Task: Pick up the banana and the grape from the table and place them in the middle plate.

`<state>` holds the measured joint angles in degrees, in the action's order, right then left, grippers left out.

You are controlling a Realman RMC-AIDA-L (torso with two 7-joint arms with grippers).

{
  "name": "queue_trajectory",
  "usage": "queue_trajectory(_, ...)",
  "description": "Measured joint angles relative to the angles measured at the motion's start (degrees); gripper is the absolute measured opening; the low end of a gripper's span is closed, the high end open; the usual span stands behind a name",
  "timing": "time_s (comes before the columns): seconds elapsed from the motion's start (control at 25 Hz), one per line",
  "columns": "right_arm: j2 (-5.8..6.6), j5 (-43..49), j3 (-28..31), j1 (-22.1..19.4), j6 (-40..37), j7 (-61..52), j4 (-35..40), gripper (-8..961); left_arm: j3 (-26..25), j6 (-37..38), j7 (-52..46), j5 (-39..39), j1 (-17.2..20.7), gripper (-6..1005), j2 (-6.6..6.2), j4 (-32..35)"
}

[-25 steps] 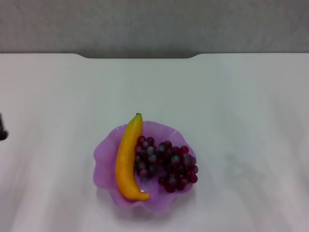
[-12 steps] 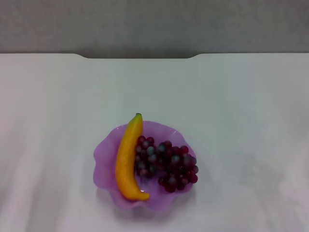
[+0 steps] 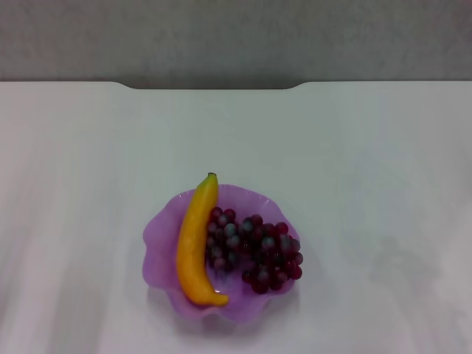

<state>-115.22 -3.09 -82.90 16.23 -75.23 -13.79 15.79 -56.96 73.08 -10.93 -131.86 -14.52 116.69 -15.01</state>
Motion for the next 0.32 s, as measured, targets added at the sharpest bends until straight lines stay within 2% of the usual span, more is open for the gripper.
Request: queue_trajectory(0.32,0.01,0.02,1.9,1.99,-1.25,0.0,-1.0,0,-0.22,0.22,0.31,0.01,-0.96,95,-0.07,0.28)
